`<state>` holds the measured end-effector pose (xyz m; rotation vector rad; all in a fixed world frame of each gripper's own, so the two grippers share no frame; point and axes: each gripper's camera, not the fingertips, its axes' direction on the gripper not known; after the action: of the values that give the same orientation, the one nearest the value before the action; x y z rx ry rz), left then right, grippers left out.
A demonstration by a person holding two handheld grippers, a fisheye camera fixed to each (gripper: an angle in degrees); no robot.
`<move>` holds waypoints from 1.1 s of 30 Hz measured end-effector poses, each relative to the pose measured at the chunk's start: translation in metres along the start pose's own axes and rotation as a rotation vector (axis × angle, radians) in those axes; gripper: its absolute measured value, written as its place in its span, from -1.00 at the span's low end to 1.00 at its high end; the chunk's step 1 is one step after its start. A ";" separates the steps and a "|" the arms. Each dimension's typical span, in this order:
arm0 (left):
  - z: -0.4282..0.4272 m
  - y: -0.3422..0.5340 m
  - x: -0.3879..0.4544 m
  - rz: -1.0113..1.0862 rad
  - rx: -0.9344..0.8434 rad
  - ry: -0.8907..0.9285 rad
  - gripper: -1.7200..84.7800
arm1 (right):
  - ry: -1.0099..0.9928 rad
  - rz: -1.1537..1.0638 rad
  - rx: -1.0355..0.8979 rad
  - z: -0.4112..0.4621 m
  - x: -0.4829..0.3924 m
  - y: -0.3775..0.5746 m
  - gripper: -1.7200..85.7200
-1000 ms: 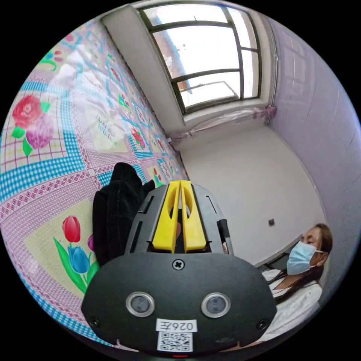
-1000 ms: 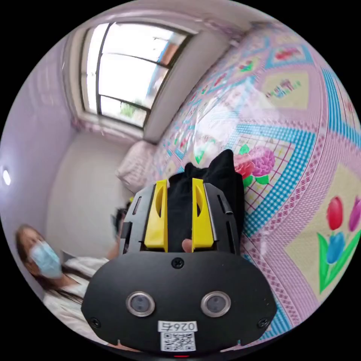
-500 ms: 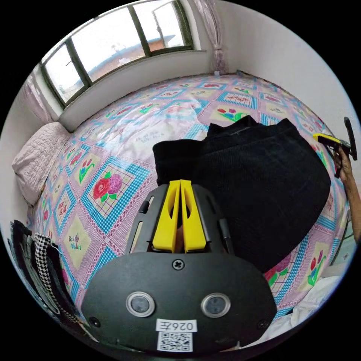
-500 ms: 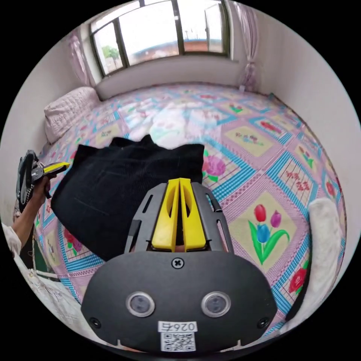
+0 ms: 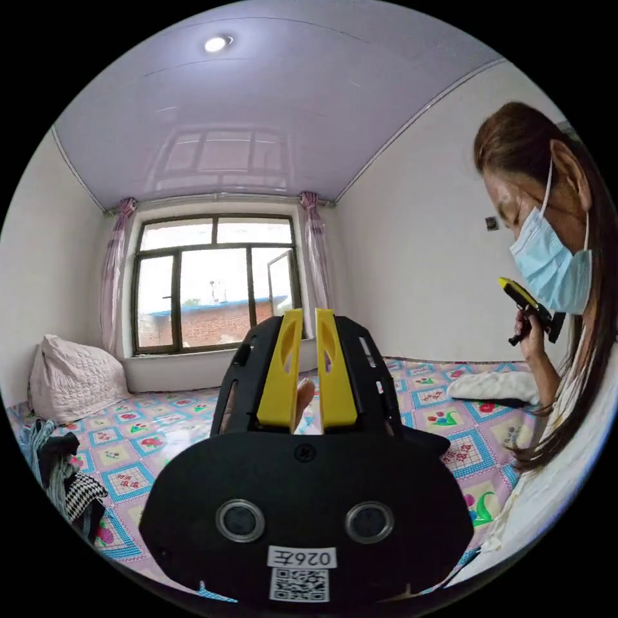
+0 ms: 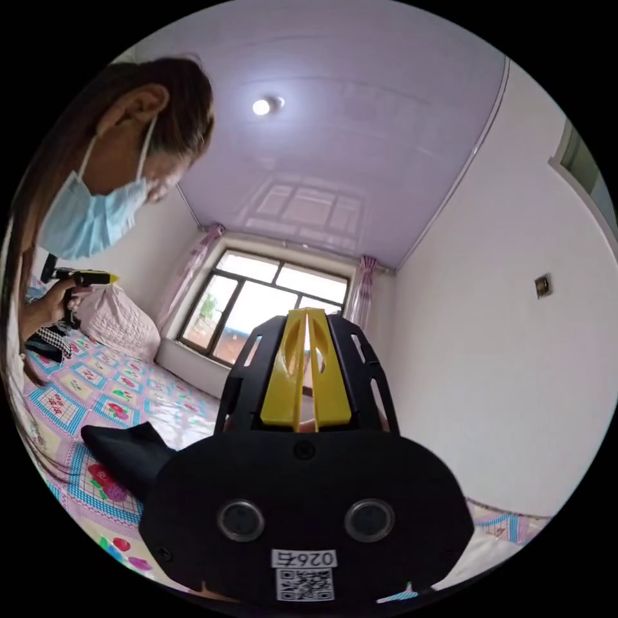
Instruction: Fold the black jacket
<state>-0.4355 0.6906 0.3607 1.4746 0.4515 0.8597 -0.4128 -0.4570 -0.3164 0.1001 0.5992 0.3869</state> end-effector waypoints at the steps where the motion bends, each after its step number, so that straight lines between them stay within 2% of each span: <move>1: -0.019 -0.013 0.007 0.001 0.044 0.092 -0.77 | -0.025 -0.010 0.051 -0.023 0.002 -0.017 -0.98; 2: -0.028 -0.018 0.011 0.003 0.066 0.129 -0.77 | -0.044 -0.017 0.094 -0.044 0.004 -0.032 -0.98; 4: -0.060 -0.037 0.031 0.104 0.127 0.267 -0.95 | -0.065 -0.014 0.129 -0.069 0.009 -0.052 -0.98; 9: -0.109 -0.054 0.066 0.256 0.291 0.200 -0.97 | -0.004 0.028 0.032 -0.091 0.028 -0.094 -0.98; 11: -0.118 -0.055 0.064 0.238 0.365 0.258 -0.95 | -0.073 0.118 0.091 -0.095 0.051 -0.098 -0.98; 13: -0.115 -0.054 0.048 0.163 0.390 0.339 -0.73 | -0.204 0.211 0.109 -0.087 0.078 -0.096 -0.98; 14: -0.111 -0.055 0.042 0.157 0.371 0.355 -0.69 | -0.293 0.279 0.098 -0.074 0.098 -0.091 -0.98; 16: -0.081 -0.054 0.012 0.076 0.225 0.365 -0.67 | -0.376 0.405 0.078 -0.048 0.125 -0.075 -0.99; 17: -0.073 -0.050 0.003 0.060 0.191 0.343 -0.76 | -0.400 0.492 0.056 -0.027 0.139 -0.059 -0.99; 18: -0.057 -0.040 -0.015 0.017 0.131 0.268 -0.94 | -0.414 0.527 0.035 -0.015 0.145 -0.051 -0.99; 20: -0.027 -0.016 -0.048 -0.068 0.004 0.140 -0.96 | -0.447 0.662 -0.134 0.046 0.164 -0.007 -0.99; 21: -0.003 0.005 -0.077 -0.177 -0.127 0.060 -0.96 | -0.458 0.702 -0.183 0.063 0.167 0.008 -0.99; 22: 0.023 0.033 -0.105 -0.266 -0.270 -0.024 -0.95 | -0.496 0.773 -0.279 0.098 0.172 0.040 -0.98; 23: 0.035 0.048 -0.118 -0.291 -0.337 -0.056 -0.94 | -0.521 0.851 -0.392 0.133 0.175 0.076 -0.96; 25: 0.084 0.119 -0.163 -0.396 -0.595 -0.131 -0.75 | -0.545 0.960 -0.549 0.181 0.174 0.132 -0.92; 28: 0.136 0.217 -0.213 -0.579 -0.873 -0.095 -0.62 | -0.497 1.071 -0.800 0.249 0.165 0.219 -0.86; 33: 0.184 0.332 -0.271 -0.806 -1.095 -0.086 -0.57 | -0.419 1.167 -1.081 0.336 0.158 0.328 -0.78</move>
<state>-0.5470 0.3299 0.6345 0.2453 0.3601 0.2628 -0.2092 -0.0873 -0.0577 -0.5285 -0.2114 1.7209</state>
